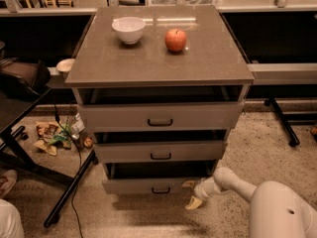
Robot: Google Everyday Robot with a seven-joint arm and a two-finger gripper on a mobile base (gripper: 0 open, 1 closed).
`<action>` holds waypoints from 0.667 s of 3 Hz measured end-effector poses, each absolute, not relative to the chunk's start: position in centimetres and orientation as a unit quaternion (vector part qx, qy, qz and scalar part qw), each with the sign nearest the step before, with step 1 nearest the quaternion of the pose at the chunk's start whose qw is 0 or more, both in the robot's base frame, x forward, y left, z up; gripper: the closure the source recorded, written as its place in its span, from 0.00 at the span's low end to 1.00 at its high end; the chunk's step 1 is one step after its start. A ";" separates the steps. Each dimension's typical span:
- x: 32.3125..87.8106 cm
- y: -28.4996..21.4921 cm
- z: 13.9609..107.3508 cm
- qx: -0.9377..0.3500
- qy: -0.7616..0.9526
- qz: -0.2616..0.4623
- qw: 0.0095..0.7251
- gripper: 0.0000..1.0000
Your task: Close bottom drawer
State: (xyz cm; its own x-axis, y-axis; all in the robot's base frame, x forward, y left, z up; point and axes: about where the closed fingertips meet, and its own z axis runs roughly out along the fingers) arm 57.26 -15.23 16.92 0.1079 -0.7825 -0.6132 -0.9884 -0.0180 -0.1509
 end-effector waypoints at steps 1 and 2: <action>58.5 -15.4 16.8 -0.684 0.646 0.182 0.286 0.00; 58.4 -15.4 16.8 -0.684 0.646 0.182 0.286 0.00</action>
Offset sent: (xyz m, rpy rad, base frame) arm 0.0516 -0.0137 -0.0044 0.0282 -0.0165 -0.0612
